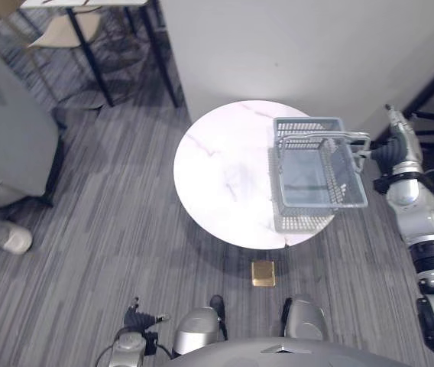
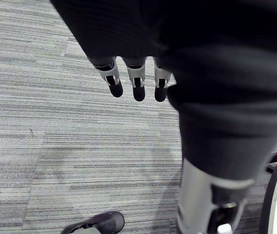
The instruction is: Pick vegetable in the basket
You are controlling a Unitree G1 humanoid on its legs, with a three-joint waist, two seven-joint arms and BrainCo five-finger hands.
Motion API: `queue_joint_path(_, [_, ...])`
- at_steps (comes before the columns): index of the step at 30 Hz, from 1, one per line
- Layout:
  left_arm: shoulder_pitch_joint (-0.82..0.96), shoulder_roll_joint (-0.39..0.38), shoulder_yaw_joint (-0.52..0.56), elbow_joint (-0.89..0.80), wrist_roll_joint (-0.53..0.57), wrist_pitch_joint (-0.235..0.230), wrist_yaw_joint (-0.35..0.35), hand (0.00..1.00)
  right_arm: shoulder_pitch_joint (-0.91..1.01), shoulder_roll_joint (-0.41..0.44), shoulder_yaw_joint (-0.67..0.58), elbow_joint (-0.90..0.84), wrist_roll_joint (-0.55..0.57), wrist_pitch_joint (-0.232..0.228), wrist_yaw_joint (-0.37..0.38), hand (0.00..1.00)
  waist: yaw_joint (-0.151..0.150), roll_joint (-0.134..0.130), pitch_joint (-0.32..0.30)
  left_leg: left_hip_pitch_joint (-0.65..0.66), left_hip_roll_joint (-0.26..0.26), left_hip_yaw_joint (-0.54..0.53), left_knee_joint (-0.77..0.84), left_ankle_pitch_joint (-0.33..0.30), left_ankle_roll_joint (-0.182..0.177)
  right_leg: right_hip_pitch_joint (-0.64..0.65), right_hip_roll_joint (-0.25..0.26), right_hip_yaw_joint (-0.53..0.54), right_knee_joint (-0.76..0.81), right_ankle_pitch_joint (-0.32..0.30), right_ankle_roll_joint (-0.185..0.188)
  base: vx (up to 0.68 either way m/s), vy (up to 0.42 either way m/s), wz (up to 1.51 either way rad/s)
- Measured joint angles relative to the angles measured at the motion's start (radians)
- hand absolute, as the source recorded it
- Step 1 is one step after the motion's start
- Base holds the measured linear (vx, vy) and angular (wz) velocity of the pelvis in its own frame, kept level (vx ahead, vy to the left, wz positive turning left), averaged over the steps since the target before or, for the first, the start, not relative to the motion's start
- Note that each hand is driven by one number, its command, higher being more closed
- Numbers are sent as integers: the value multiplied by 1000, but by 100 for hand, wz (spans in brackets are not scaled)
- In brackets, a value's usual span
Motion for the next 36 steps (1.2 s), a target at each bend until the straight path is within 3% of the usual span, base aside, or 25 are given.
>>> queue_joint_path(3, [4,-10,2,-11,0,-3,1,0,-38,-13,38,39,-1,2,7,0,-1,23,3,-3,41,2,-23,25,-34,-5,39,-23,1,-1,-3,138,-209,11])
queue_joint_path(8, [9,-13,4,-5,0,-8,6,0,-159,-41,130,107,-5,-3,25,0,2,29,12,-36,52,2,-42,41,-36,-6,49,-50,-63,19,-24,86,-50,12])
queue_joint_path(13, [8,-12,4,-6,-2,-18,9,0,-321,-96,193,168,-23,-14,26,0,12,50,85,-101,42,-6,-47,49,-26,-19,50,-66,-159,85,-23,-47,31,13])
queue_joint_path(16, [8,-14,3,-6,-4,-18,12,0,-341,-105,201,207,-26,-13,27,0,28,58,103,-127,41,-20,-54,61,-25,-31,51,-77,-176,100,-27,-51,-10,16])
queue_joint_path(21, [8,-14,-5,-11,-22,-23,22,0,-341,-104,265,252,-29,-13,48,0,25,58,105,-134,41,-23,-82,82,-25,-37,52,-80,-205,126,-31,-39,-3,0])
queue_joint_path(22, [7,-14,-7,-11,-22,-23,23,0,-341,-104,267,256,-28,-14,56,100,23,59,108,-134,41,-23,-82,82,-25,-37,52,-78,-207,128,-31,-49,-1,-4])
queue_joint_path(27, [-26,-13,-17,-11,-23,-23,27,0,-354,-117,269,295,-28,-15,77,100,19,61,160,-149,34,-11,-92,99,-19,-58,54,-68,-213,143,-34,-69,-1,-3])
queue_joint_path(36, [-45,-12,-39,-15,-52,-24,27,0,-398,-115,270,324,-20,-31,100,100,18,60,166,-147,31,12,-105,111,-18,-66,56,-47,-237,174,-34,-7,0,-7])
